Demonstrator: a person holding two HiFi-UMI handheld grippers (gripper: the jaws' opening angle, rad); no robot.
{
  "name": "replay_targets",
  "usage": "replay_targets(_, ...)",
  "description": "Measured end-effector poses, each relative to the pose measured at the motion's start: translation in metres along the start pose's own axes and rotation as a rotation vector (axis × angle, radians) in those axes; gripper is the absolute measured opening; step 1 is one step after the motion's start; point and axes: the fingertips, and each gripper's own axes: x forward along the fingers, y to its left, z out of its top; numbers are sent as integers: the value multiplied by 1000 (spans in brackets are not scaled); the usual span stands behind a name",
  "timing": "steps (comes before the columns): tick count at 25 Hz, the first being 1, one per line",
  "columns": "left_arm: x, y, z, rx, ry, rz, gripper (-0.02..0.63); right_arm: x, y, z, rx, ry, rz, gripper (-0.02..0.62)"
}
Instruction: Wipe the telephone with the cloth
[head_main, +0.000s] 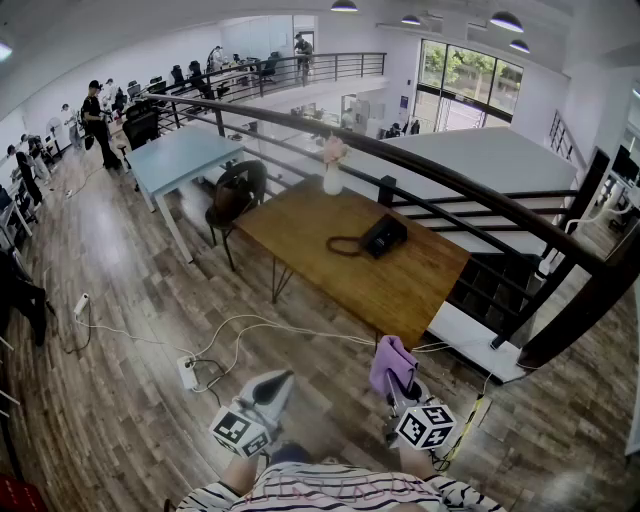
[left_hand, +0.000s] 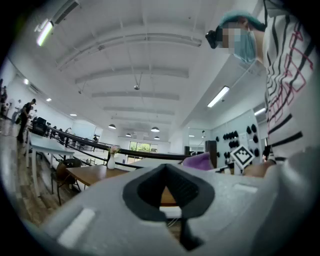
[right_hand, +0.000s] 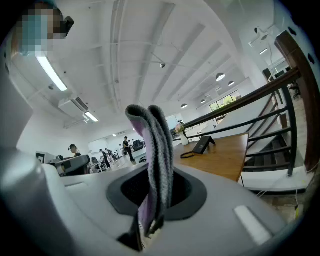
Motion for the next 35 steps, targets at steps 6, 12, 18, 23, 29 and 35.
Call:
replay_targets(6,13,1,-6,-7,12,0,-2,5,-9,5,26,-11,12,60)
replay_targets(12,28,23,-12,-39,9,-3,-2,32,-12,5,43,7,21,60)
replay_targets(18,48,75,-11,-54,8,-9,-2,83,-15,15,48,11,4,60)
replay_targets(23,63,130,-2,-61,11,-36,-2,131,-9,26,47,15,-22,60)
replay_targets(29,78,203,8,-58,19,-83,-2,199,3,33,52,7,-68,60)
replay_targets(35,79,281,15,-67,24,-104,-2,262,22,34,60,-2,-116,60)
